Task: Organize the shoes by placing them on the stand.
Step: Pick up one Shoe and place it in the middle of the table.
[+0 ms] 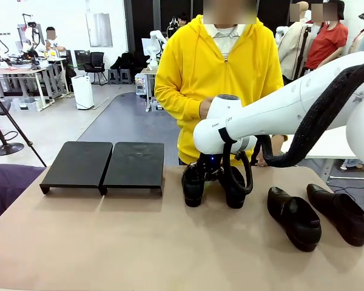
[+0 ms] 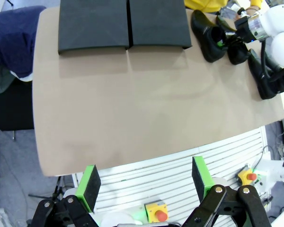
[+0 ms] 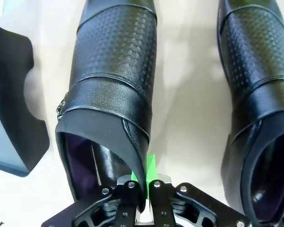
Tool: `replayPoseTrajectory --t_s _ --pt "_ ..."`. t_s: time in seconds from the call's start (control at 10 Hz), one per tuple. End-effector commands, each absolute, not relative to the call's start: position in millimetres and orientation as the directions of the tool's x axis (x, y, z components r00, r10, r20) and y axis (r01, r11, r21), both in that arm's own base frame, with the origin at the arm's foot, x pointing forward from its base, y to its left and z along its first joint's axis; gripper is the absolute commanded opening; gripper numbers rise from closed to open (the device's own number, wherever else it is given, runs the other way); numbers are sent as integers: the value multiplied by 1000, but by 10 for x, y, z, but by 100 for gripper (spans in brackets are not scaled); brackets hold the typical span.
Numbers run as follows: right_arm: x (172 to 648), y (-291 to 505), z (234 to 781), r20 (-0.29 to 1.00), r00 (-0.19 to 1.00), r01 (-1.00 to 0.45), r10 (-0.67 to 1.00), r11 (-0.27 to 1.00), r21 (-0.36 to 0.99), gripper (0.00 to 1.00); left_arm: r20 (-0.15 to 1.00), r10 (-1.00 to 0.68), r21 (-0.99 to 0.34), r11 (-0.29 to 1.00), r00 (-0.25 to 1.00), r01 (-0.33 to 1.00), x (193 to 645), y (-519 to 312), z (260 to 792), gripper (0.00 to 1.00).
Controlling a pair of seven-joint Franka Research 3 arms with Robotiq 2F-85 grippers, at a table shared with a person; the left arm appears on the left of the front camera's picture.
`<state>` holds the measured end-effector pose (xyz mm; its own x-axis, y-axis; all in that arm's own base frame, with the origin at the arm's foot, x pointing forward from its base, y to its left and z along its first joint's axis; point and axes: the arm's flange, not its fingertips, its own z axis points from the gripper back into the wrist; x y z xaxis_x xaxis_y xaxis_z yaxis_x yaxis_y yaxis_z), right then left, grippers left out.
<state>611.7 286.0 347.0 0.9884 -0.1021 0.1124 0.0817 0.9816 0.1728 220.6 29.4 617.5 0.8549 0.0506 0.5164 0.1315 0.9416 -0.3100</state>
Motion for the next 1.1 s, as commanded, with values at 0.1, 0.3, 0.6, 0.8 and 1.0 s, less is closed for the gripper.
replayPoseTrajectory --t_s 0.1,0.3,0.6,0.8,1.0 --pt "5741 2782 4111 66 989 115 -132 969 217 0 527 51 -316 938 848 140 2222 300 6176 100" --pt "5106 2631 4847 -43 980 196 -192 962 189 0 527 51 -316 938 848 140 2222 300 6176 100" --pt "3719 2422 5704 -116 981 171 -153 972 164 0 527 51 -316 938 848 140 2222 300 6176 100" --pt "3145 2461 5831 -134 991 47 -21 979 198 0 527 51 -316 938 848 140 2222 300 6176 100" --pt "3258 2441 5766 -106 992 -35 67 960 277 0 527 51 -316 938 848 140 2222 300 6176 100"
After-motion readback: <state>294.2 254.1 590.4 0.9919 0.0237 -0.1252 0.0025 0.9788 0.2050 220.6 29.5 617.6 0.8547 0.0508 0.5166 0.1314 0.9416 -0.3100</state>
